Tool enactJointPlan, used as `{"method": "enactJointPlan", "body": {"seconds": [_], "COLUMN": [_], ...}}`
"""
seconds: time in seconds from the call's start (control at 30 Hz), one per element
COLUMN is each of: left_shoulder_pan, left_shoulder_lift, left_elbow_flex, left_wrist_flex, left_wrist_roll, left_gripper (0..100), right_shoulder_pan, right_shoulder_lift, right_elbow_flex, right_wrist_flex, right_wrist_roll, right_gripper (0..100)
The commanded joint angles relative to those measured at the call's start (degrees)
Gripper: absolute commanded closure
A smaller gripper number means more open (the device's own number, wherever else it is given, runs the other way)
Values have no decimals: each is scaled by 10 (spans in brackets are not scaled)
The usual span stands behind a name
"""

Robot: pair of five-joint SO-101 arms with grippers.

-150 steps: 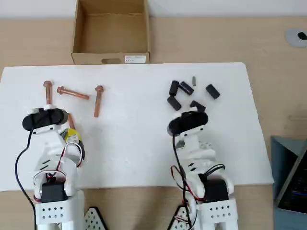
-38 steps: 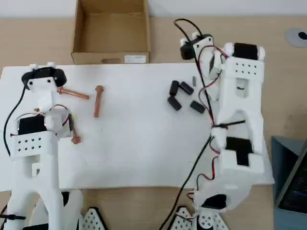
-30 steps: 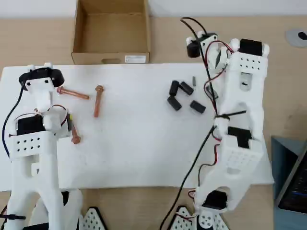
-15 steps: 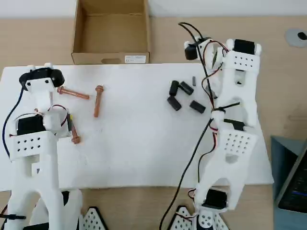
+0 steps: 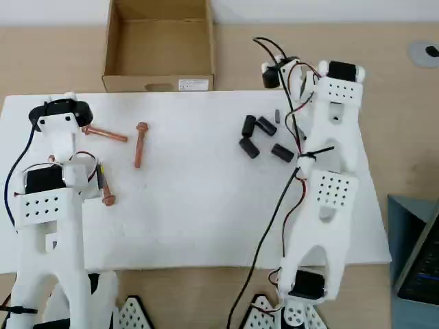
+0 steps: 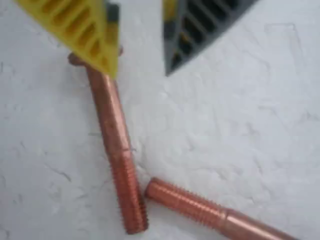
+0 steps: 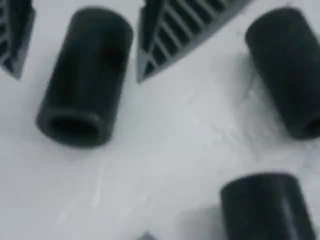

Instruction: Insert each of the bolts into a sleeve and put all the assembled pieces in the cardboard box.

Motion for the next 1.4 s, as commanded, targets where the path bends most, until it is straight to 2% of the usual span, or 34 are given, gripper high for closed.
{"method": "enactJointPlan", "body": {"seconds": [0.0,0.1,0.33,0.63,0.97,1.13,1.37], "left_shoulder_pan": [-1,-1,-3,-4,-4,-4,-1], "left_shoulder_lift": [0,0,0,-5,-4,0,0], "left_elbow_flex": [-3,-3,-3,-8,-55,-89,-164], "left_wrist_flex": [1,2,4,14,83,113,170], "left_wrist_roll": [-4,-4,-4,-4,-1,-1,0], "left_gripper": [926,926,926,927,927,928,928], "right_shoulder_pan": [8,9,7,3,1,1,2], "right_shoulder_lift": [10,28,57,-8,-197,-326,-531], "right_elbow_flex": [-32,-32,-32,-32,3,112,302], "right_wrist_flex": [4,4,0,30,40,40,40], "right_wrist_roll": [4,4,4,0,-71,-77,-139], "right_gripper": [824,834,989,988,988,988,988]}}
